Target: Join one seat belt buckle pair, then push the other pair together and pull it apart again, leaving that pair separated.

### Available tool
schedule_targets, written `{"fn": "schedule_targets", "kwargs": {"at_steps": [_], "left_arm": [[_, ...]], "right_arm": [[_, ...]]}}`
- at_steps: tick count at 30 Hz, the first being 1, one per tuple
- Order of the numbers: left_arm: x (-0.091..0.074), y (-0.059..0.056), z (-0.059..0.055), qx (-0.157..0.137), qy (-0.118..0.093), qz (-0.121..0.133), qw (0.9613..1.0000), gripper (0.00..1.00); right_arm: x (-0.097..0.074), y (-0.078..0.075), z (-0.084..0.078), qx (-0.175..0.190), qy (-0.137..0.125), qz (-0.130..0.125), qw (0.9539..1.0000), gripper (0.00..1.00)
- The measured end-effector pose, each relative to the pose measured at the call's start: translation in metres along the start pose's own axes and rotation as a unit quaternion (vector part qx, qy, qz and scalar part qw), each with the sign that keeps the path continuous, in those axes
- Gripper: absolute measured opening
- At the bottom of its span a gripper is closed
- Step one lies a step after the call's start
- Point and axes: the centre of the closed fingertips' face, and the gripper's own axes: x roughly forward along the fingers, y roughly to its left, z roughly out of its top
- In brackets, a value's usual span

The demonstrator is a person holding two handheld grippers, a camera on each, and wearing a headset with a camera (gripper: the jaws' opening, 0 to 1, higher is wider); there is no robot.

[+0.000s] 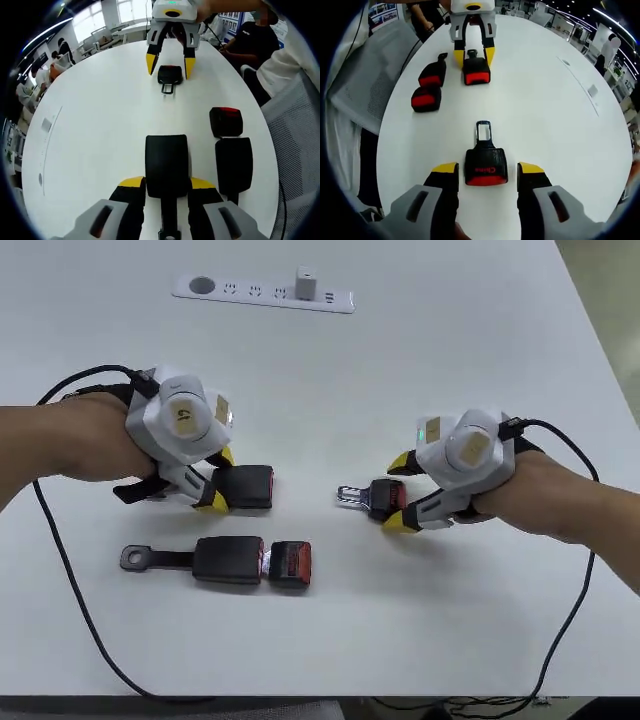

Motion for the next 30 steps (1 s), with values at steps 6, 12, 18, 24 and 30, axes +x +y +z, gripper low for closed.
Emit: {"fn": "schedule_targets", "kwargs": {"at_steps": [6,12,18,24,30], "left_arm": [[-0.023,0.0,0.004,-0.007,-0.018,0.029,0.9994,0.36],[-0.049,-0.025,0.009,-0.052,-0.055,0.034,0.9965,0.45],[-0.076,-0.053,0.005,-0.09,-0.095,0.053,0.9901,0.52],[-0.097,-0.076,-0.018,-0.134,-0.106,0.093,0.9808,0.63],[-0.112,-0.089,-0.042,-0.202,-0.142,0.119,0.9619,0.72]], "right_arm": [[-0.016,0.006,0.015,0.023,-0.031,-0.029,0.9988,0.44],[-0.03,0.037,0.03,0.058,-0.058,-0.043,0.9956,0.46],[-0.042,0.061,0.038,0.1,-0.082,-0.061,0.9897,0.5],[-0.061,0.078,0.037,0.128,-0.1,-0.088,0.9828,0.6],[-0.07,0.082,0.03,0.167,-0.118,-0.125,0.9709,0.75]]}}
